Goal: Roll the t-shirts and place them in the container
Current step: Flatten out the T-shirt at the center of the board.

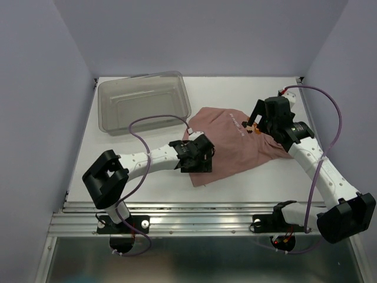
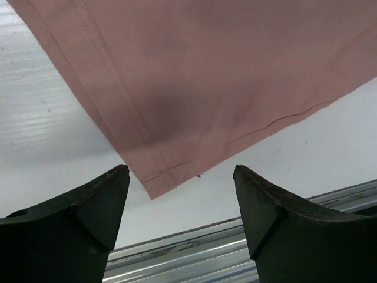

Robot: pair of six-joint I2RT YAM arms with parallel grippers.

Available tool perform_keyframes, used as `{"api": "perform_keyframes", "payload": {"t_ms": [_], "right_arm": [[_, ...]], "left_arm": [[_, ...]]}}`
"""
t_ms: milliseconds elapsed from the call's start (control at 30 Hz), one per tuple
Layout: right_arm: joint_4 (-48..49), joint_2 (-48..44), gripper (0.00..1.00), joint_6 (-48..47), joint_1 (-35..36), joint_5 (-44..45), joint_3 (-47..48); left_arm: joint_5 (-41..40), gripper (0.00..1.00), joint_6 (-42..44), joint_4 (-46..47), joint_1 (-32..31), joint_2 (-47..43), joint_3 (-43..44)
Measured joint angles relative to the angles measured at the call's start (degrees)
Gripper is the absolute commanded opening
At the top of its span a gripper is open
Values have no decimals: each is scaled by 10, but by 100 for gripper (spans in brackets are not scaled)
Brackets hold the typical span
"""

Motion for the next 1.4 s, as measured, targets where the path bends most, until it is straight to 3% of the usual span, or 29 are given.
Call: {"api": "perform_keyframes", "payload": {"t_ms": [667, 767, 867, 900, 1167, 1400], "right_arm": [[15, 0, 100, 1, 0, -25, -3], [20, 1, 100, 1, 0, -27, -7], [25, 1, 100, 1, 0, -27, -16], [25, 1, 99, 1, 0, -26, -18], [28, 0, 100, -8, 0, -23, -20], [29, -10, 96, -23, 0, -15, -20]], "left_arm": [[7, 75, -45, -14, -17, 54, -8], [17, 63, -43, -7, -17, 71, -5], [26, 10, -36, 1, -17, 73, -6], [28, 0, -38, 2, -17, 75, -6], [-5, 0, -13, -37, 9, 64, 21], [-57, 0, 28, -59, 189, -116, 68]]}}
